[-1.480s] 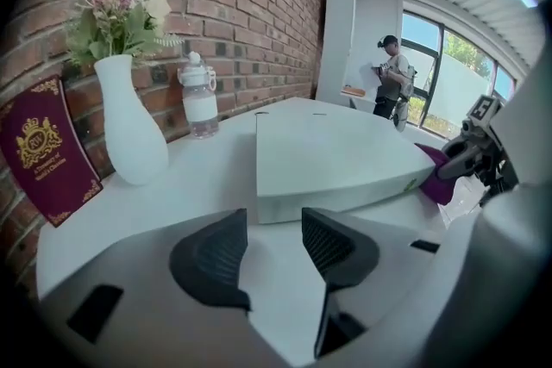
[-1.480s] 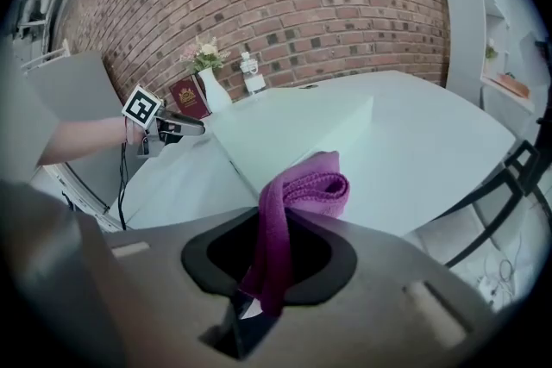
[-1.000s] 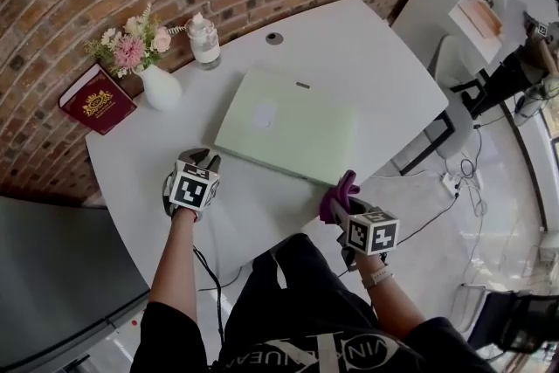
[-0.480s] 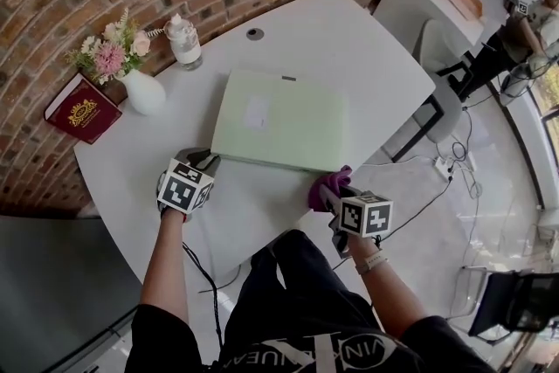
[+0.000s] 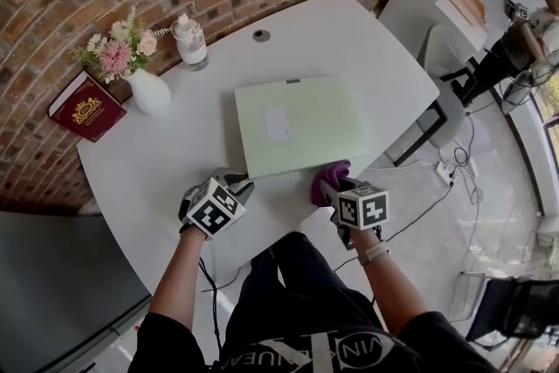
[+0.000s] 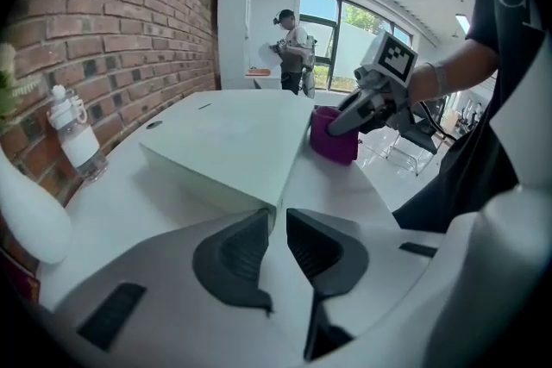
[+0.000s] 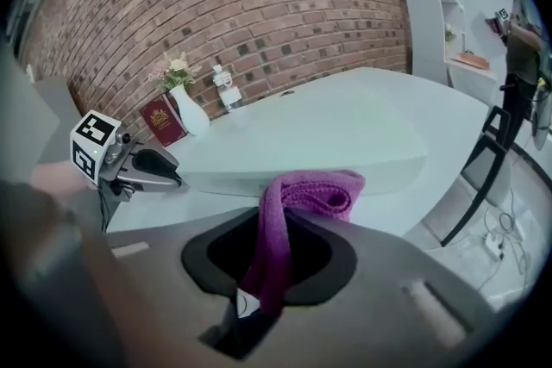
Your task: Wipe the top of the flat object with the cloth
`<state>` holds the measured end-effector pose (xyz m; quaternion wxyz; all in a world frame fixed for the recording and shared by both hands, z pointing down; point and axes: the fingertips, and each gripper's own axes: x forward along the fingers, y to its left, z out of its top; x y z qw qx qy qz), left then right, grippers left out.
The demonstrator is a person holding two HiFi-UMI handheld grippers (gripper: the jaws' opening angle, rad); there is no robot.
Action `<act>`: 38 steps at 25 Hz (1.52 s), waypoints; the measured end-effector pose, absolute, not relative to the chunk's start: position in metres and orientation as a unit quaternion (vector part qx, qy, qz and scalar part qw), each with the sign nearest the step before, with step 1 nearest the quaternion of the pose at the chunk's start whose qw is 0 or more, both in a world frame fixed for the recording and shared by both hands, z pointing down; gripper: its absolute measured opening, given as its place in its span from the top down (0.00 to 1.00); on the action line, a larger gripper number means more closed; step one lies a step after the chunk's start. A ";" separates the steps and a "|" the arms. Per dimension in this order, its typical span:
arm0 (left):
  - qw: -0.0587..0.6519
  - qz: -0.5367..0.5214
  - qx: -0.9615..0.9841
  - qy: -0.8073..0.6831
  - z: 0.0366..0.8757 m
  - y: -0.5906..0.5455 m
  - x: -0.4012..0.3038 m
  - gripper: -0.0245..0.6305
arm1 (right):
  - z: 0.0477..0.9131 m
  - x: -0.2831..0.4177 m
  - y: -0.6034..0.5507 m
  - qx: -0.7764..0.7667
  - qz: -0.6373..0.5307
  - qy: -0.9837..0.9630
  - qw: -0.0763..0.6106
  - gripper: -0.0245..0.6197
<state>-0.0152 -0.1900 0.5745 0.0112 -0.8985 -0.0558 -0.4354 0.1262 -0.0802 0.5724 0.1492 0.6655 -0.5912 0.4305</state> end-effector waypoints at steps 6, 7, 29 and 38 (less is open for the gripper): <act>0.021 -0.434 -0.896 -0.089 0.572 -0.165 0.000 0.86 | 0.571 0.100 -0.104 0.634 0.423 -0.625 0.170 0.86; 0.025 -0.435 -0.895 -0.093 0.572 -0.163 0.001 0.86 | 0.571 0.095 -0.108 0.628 0.420 -0.631 0.174 0.86; 0.045 -0.423 -0.895 -0.134 0.571 -0.144 0.016 0.86 | 0.570 0.003 -0.128 0.503 0.358 -0.735 0.281 0.86; 0.062 -0.421 -0.890 -0.165 0.572 -0.130 0.021 0.87 | 0.566 0.003 -0.118 0.489 0.328 -0.751 0.300 0.86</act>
